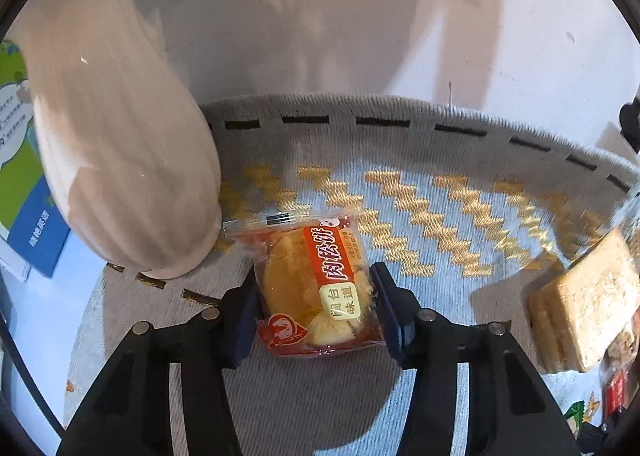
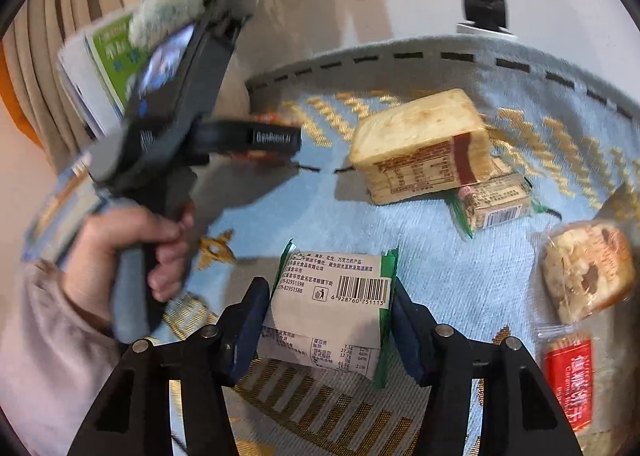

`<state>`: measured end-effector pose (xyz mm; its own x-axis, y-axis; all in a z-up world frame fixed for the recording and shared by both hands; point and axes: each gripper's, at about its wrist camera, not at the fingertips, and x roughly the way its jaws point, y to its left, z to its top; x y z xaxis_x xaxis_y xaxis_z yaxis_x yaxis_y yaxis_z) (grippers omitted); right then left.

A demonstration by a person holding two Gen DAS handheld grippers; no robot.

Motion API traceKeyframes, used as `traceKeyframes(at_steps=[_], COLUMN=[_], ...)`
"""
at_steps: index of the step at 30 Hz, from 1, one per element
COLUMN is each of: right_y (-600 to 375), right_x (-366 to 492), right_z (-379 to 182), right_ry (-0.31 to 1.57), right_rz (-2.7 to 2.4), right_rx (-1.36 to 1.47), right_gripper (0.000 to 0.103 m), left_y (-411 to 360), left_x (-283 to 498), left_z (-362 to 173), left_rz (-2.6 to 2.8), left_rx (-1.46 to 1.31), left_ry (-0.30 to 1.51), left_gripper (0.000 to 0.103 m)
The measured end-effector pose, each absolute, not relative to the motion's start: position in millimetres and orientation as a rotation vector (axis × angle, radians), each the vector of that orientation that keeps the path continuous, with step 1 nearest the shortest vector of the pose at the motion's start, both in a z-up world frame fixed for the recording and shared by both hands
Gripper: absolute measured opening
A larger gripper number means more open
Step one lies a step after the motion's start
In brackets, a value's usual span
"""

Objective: Organize snacks
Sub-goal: 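Grasp the meat pastry with the left tool while the right tool grasps the green-wrapped biscuit, then carry both snacks over the amber bowl and release them with both tools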

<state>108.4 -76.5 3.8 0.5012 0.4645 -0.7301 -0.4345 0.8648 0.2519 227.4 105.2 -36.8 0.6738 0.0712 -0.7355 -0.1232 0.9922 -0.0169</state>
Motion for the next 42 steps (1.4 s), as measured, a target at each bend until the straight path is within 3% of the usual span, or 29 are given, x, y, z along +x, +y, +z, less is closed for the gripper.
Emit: traceKeyframes(at_steps=[9, 13, 16, 24, 31, 39, 41, 42], right_y=[-103.4, -132.6, -149.8, -248.9, -359.0, -434.0, -438.7, -441.5], right_x=[92.2, 83.7, 75.5, 58.3, 72.6, 85.4, 89.0, 90.9], right_z=[20.8, 63.3, 101.9, 171.7, 163.9, 127.6, 119.9, 115.6], right_ry=[0.844, 0.751, 0.696, 0.591, 0.643, 0.805, 0.841, 0.855], right_rz=[0.644, 0.678, 0.656, 0.481, 0.264, 0.07, 0.043, 0.034], right_rx=[0.15, 0.198, 0.211, 0.249, 0.354, 0.405, 0.397, 0.403], right_gripper=[0.057, 0.057, 0.057, 0.057, 0.057, 0.057, 0.059, 0.061], left_y=[124.6, 113.9, 88.9, -26.8, -147.2, -258.0, -270.7, -276.0], left_x=[180.7, 157.4, 142.5, 110.4, 69.9, 43.5, 38.6, 39.3], left_z=[-19.3, -22.0, -12.2, 75.1, 131.2, 117.8, 109.2, 103.4], left_rz=[0.12, 0.122, 0.091, -0.167, -0.459, -0.743, -0.76, -0.752], left_rx=[-0.215, -0.256, -0.236, -0.137, 0.023, 0.13, 0.14, 0.146], left_ry=[0.65, 0.705, 0.716, 0.677, 0.646, 0.738, 0.775, 0.798], left_gripper=[0.049, 0.049, 0.049, 0.049, 0.049, 0.049, 0.054, 0.065])
